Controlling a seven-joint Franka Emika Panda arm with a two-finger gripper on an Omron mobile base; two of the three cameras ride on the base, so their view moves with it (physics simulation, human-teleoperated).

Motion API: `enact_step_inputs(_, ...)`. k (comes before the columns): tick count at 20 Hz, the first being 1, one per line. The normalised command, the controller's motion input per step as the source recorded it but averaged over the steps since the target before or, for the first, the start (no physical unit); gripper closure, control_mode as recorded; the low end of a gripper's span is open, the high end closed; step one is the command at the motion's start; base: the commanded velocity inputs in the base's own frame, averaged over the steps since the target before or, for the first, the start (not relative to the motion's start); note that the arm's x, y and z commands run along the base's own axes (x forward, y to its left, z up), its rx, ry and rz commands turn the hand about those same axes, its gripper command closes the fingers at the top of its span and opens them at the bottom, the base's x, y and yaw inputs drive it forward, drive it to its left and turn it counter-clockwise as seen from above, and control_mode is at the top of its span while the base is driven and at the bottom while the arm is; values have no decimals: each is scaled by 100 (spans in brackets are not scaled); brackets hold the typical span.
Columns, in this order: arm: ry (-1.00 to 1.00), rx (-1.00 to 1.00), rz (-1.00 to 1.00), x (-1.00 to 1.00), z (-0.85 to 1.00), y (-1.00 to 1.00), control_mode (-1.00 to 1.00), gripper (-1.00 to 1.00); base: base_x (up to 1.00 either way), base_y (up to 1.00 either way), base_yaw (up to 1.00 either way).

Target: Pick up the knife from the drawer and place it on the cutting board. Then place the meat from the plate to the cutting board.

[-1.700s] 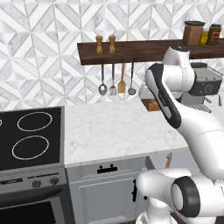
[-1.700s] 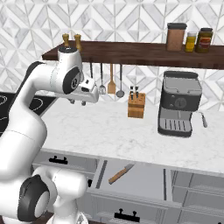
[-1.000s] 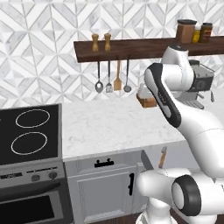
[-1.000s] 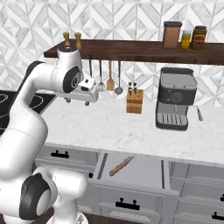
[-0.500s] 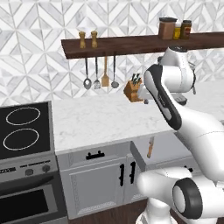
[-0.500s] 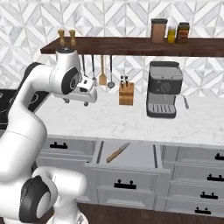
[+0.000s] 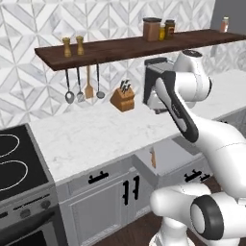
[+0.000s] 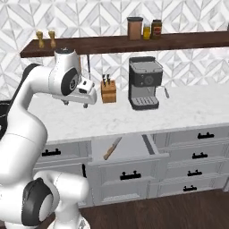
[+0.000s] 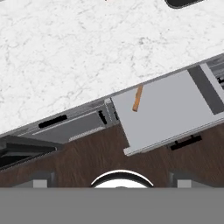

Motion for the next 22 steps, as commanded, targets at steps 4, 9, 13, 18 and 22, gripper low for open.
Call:
enact_step_inputs(4,0,0,0,0,0,0,100,-100,8,74,-33)
enact_step_inputs(9,0,0,0,0,0,0,100,-100,11,52,-32)
enact_step_inputs(13,0,0,0,0,0,0,100,-100,14,43,-36)
enact_step_inputs(18,0,0,0,0,0,0,100,-100,24,38,-39)
enact_step_inputs(22,0,0,0,0,0,0,100,-100,24,54,-37)
